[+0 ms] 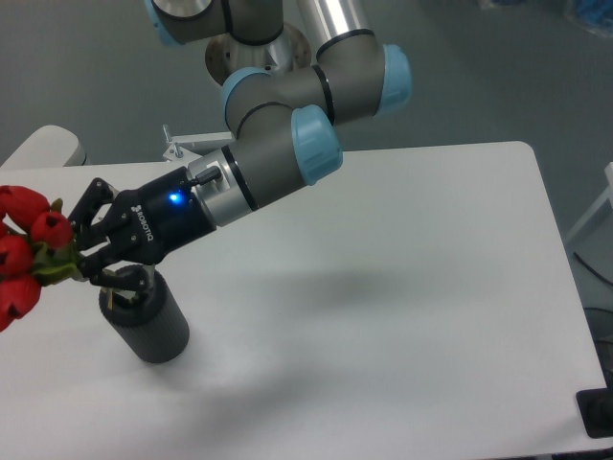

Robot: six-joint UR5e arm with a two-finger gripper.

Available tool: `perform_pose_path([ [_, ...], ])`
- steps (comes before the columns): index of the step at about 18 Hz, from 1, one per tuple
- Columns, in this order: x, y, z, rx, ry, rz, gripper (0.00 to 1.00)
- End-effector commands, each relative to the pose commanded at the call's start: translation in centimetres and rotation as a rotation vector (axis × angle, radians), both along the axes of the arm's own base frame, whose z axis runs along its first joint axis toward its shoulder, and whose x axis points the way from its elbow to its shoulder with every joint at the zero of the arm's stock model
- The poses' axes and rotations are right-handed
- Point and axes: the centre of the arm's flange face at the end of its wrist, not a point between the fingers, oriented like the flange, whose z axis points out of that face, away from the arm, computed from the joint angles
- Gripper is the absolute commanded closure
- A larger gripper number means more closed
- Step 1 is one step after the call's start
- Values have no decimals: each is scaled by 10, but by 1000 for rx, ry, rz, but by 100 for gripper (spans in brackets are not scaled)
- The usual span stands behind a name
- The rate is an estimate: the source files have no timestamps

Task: Insert the flowers into the vase
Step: 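Lower the tulip stems into the black vase and tilt the blooms upright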

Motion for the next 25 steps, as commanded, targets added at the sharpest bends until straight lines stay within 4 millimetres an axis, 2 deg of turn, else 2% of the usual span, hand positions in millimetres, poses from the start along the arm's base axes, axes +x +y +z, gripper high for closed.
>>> perform_pose_path([
  [5, 13, -5, -18, 12, 17, -22, 80],
  [11, 19, -8, -39, 35, 47, -41, 78],
  [15, 26, -16, -67, 67, 87, -62, 77],
  [20, 24, -17, -79, 65, 92, -63, 75],
  [25, 24, -16, -105, 63, 98, -73, 73],
])
